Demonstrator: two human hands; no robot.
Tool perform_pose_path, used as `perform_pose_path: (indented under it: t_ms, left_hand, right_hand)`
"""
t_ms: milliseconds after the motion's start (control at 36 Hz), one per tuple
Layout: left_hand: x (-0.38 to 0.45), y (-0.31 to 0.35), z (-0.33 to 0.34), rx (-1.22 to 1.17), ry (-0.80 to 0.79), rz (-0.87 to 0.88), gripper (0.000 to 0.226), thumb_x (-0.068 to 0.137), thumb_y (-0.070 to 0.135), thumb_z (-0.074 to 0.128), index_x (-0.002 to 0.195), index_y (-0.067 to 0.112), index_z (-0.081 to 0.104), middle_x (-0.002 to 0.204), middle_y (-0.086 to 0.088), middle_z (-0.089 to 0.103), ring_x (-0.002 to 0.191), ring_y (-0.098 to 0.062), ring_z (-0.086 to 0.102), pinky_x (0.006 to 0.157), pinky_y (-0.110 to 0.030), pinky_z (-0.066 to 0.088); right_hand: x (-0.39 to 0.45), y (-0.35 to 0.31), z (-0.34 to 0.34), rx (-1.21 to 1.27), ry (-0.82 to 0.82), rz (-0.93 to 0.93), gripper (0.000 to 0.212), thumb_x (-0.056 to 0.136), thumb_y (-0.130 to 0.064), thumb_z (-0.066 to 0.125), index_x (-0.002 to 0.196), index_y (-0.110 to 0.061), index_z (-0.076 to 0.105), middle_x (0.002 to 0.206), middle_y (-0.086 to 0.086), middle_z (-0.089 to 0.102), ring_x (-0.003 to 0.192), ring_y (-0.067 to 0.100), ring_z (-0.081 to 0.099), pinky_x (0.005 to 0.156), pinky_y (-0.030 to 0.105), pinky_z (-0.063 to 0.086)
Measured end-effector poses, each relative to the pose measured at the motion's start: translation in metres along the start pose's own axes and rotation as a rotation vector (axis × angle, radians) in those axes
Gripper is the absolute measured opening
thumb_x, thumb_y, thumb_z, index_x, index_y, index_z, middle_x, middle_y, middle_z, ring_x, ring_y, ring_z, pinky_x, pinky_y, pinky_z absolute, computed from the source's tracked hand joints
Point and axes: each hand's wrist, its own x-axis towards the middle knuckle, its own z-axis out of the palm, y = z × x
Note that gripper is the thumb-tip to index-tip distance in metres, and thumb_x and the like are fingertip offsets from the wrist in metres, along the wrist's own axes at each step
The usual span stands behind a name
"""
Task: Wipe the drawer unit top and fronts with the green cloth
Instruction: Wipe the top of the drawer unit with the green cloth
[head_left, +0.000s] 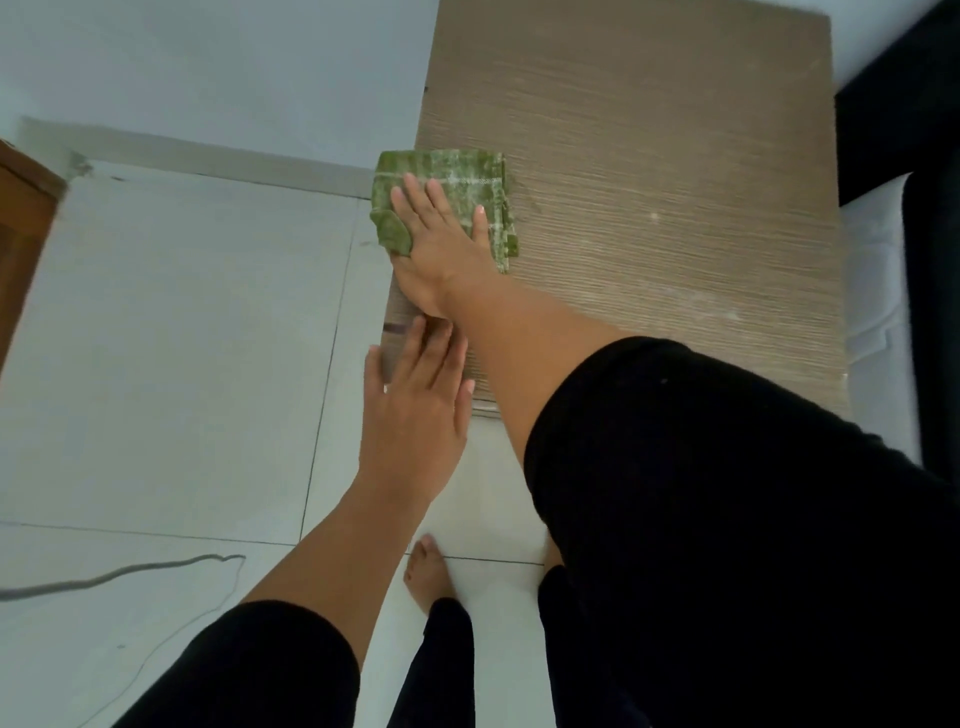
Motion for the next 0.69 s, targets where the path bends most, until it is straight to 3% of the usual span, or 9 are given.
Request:
perform_pose_path:
  t_ms: [111,194,333,528,611,694]
  left_hand:
    - [-0.011,0.025,0.002,-0.037,0.073,0.198,0.033,0.086,0.025,0.048,0.105,0.008,0.070,0.115,-0.009,0.068,0.119,-0.026,0.057,0.098,-0.057,0.042]
    - [-0.014,0.041,0.005,-0.004,0.041,0.231,0.029,0.083,0.027,0.054,0.102,0.012,0.071,0.112,-0.005,0.069,0.116,-0.022,0.055,0.096,-0.051,0.045]
    - [-0.013,0.070,0.012,0.004,-0.049,0.135,0.037,0.084,0.029,0.047,0.114,0.016,0.063,0.120,-0.001,0.061,0.114,-0.019,0.053,0.094,-0.041,0.039]
    - [-0.004,0.121,0.004,0.079,-0.043,-0.065,0.050,0.084,0.030,0.029,0.117,0.010,0.061,0.090,-0.004,0.063,0.084,-0.021,0.058,0.086,-0.040,0.045]
    - [-0.001,0.137,0.002,0.155,-0.109,-0.123,0.052,0.087,0.032,0.029,0.126,0.010,0.056,0.106,-0.008,0.064,0.097,-0.024,0.060,0.099,-0.047,0.040]
    - [-0.004,0.156,0.005,0.136,-0.225,-0.124,0.055,0.093,0.034,0.029,0.145,0.014,0.027,0.144,-0.012,0.040,0.132,-0.026,0.038,0.112,-0.051,0.018]
  right_hand:
    - [-0.008,0.013,0.002,0.019,0.027,0.040,0.064,0.099,-0.029,0.032,0.149,-0.021,-0.007,0.157,-0.007,-0.015,0.144,0.012,-0.017,0.113,0.050,-0.013]
    - [-0.018,0.031,-0.002,0.013,0.024,0.078,0.065,0.098,-0.025,0.031,0.149,-0.021,-0.010,0.157,-0.006,-0.018,0.143,0.012,-0.019,0.113,0.049,-0.013]
    - [-0.032,0.070,-0.013,0.015,0.012,0.151,0.065,0.099,-0.027,0.029,0.149,-0.020,-0.012,0.156,-0.006,-0.021,0.143,0.013,-0.020,0.113,0.049,-0.013]
    - [-0.056,0.116,-0.022,0.034,0.021,0.196,0.063,0.100,-0.030,0.028,0.149,-0.020,-0.010,0.156,-0.007,-0.020,0.143,0.013,-0.019,0.114,0.048,-0.013]
    - [-0.066,0.130,-0.023,0.042,0.022,0.208,0.063,0.100,-0.030,0.028,0.149,-0.020,-0.010,0.156,-0.007,-0.020,0.143,0.013,-0.019,0.114,0.048,-0.013]
    - [-0.076,0.145,-0.024,0.055,0.013,0.223,0.062,0.101,-0.032,0.027,0.149,-0.021,-0.011,0.156,-0.008,-0.020,0.143,0.012,-0.020,0.114,0.048,-0.014]
